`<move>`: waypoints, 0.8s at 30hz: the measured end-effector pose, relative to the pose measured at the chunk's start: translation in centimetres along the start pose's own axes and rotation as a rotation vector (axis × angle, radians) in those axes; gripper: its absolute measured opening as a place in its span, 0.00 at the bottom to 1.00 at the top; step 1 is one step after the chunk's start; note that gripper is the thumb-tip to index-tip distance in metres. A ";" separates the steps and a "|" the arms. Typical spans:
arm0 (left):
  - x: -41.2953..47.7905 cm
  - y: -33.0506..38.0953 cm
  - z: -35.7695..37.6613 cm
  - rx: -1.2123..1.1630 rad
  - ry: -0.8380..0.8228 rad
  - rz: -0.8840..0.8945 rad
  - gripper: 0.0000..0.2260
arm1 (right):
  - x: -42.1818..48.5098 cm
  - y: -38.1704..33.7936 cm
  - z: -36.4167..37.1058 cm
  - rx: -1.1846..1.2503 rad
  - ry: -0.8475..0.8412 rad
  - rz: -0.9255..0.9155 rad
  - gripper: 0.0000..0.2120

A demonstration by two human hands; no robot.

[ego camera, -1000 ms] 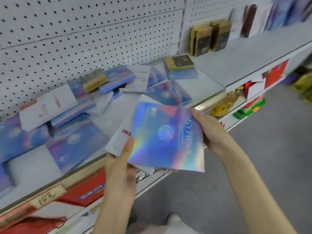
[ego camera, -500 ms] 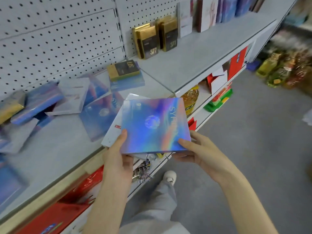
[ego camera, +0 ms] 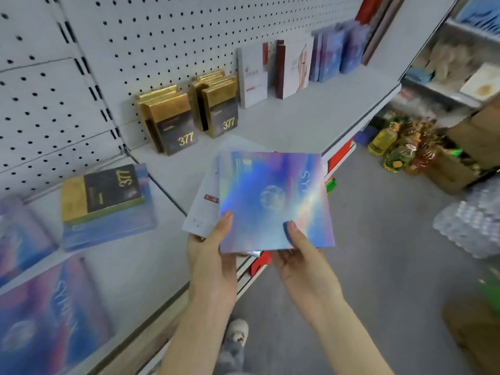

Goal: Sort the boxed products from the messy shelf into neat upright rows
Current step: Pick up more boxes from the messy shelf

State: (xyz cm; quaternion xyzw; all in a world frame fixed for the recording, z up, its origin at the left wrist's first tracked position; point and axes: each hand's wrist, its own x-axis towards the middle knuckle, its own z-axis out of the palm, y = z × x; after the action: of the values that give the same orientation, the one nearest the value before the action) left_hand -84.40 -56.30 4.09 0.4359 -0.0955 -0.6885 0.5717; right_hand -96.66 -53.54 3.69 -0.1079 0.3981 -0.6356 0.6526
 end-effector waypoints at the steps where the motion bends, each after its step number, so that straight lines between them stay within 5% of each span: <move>1: 0.9 0.0 0.6 0.020 0.014 -0.024 0.21 | 1.0 -0.6 -0.1 0.007 0.011 0.003 0.23; 8: 6.2 1.3 2.5 -0.012 0.165 0.016 0.29 | 7.0 -5.6 -2.2 -0.098 0.110 -0.058 0.20; 15: 10.3 1.1 3.9 -0.012 0.226 0.091 0.23 | 12.7 -10.9 -3.5 0.056 0.076 -0.006 0.14; 20: 12.3 -0.5 5.6 -0.016 0.271 0.079 0.09 | 17.6 -14.0 -3.9 0.073 0.111 0.077 0.14; 24: 14.1 -2.0 8.9 -0.017 0.220 0.122 0.17 | 22.6 -17.8 -5.5 0.089 0.149 0.117 0.19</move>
State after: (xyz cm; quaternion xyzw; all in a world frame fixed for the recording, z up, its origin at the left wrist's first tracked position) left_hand -91.64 -71.17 1.22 0.4975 -0.0527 -0.6011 0.6231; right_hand -116.31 -75.25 2.96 -0.0078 0.4224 -0.6196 0.6615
